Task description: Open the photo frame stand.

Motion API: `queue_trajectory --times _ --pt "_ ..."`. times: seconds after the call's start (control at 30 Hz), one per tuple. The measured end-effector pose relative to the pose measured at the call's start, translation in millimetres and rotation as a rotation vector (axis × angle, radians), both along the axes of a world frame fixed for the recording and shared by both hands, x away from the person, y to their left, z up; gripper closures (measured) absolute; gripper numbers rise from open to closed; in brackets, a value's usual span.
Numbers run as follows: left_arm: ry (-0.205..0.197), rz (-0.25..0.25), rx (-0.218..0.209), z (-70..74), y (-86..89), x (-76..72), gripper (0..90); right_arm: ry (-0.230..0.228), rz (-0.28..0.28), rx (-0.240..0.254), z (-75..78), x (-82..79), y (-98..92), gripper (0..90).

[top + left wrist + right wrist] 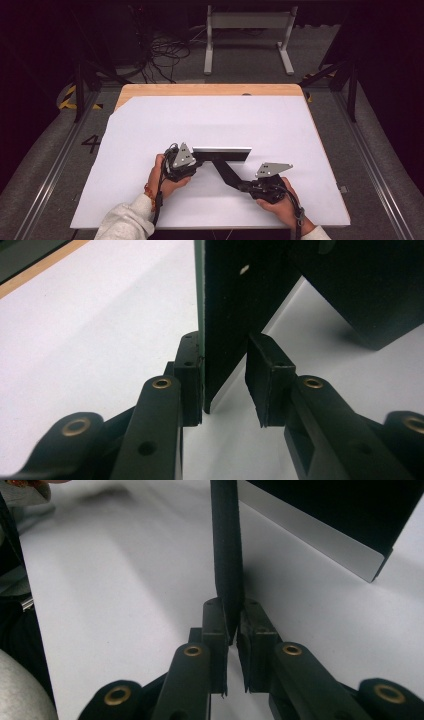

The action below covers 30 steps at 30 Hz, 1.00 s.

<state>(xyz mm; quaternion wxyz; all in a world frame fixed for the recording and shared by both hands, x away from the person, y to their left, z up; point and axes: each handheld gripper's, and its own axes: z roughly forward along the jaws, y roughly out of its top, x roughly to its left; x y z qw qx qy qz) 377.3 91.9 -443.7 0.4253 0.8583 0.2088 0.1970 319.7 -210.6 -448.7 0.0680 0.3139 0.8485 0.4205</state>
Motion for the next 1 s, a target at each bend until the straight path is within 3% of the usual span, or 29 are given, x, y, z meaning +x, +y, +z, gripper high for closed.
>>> queue_trajectory --times 0.6,0.73,1.0 --pt "0.012 -0.013 0.0 -0.9 2.0 1.3 69.2 -0.048 0.02 -0.006 5.2 -5.4 -11.1 81.4" --pt "0.005 -0.027 0.028 -0.5 2.0 1.5 68.1 -0.061 0.015 -0.014 6.8 -5.5 -12.2 80.7" --pt "0.009 -0.05 0.04 1.3 4.7 0.6 64.5 -0.08 0.008 -0.001 11.7 -4.4 -16.3 77.8"
